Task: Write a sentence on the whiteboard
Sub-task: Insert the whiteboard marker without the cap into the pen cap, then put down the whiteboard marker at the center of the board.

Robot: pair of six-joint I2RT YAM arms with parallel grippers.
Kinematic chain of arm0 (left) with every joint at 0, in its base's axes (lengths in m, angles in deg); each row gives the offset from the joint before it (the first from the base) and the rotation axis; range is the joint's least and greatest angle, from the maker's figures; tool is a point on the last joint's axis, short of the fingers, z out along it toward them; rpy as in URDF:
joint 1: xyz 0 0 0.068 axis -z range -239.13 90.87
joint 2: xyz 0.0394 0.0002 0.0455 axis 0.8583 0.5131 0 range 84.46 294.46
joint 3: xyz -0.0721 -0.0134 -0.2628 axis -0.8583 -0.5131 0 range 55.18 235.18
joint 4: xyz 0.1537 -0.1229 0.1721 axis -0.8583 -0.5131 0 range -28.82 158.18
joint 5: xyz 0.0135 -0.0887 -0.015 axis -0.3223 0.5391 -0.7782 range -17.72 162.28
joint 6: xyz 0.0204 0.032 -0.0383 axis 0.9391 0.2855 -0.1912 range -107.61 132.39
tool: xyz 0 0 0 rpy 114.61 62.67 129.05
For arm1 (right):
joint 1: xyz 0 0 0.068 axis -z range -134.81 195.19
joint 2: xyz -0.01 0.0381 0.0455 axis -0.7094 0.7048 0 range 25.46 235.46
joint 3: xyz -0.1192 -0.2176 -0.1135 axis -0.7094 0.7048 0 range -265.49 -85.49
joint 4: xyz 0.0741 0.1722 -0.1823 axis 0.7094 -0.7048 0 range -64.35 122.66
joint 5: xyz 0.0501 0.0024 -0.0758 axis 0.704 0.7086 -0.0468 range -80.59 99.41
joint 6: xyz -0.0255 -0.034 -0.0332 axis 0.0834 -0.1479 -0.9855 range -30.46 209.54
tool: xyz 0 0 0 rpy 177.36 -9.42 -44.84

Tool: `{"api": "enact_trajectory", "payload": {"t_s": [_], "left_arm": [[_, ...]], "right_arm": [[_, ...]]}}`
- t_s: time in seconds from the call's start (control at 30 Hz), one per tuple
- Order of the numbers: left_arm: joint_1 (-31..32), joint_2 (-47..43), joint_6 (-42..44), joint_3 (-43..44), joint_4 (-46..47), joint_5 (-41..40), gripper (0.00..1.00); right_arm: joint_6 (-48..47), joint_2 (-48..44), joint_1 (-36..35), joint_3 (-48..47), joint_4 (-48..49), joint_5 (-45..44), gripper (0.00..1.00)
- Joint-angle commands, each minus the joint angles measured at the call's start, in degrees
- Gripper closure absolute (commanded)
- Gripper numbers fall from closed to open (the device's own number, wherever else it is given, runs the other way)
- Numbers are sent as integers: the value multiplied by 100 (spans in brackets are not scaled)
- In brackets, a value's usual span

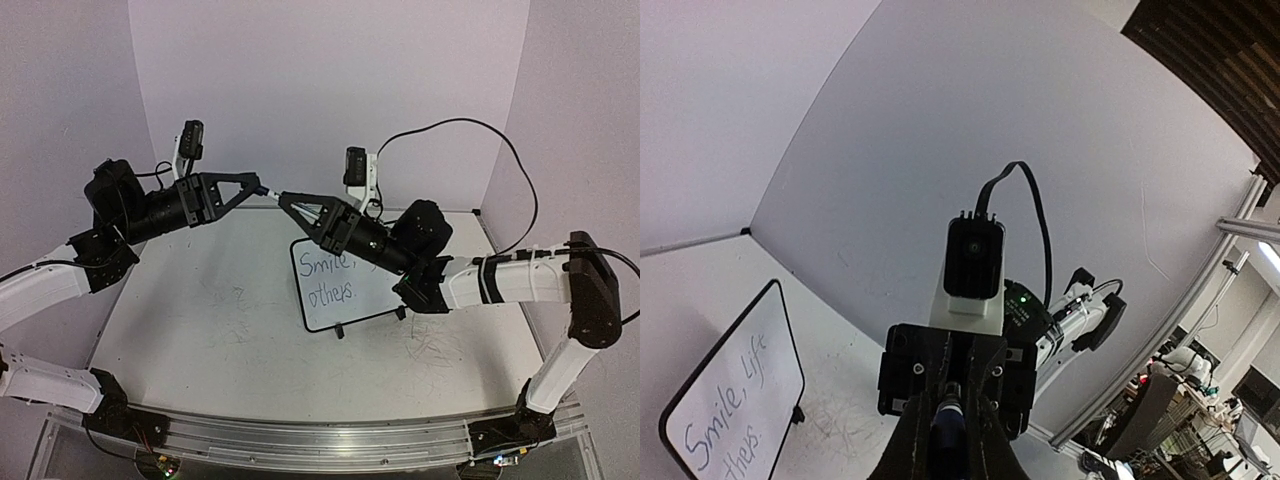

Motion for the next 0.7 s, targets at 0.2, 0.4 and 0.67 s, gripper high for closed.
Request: {"api": "enact_trajectory", "payload": {"t_s": [0.2, 0.4, 0.67], "left_arm": [[766, 252, 341, -189, -534, 573, 72], [647, -152, 668, -192, -772, -516, 10], [598, -281, 995, 61, -1825, -1966, 1]], "right_arm": [[-532, -1147, 215, 1019, -1367, 419, 100], [-472, -2859, 1237, 2290, -2323, -200, 100], [-724, -4478, 2989, 2884, -5951, -2785, 100]]}}
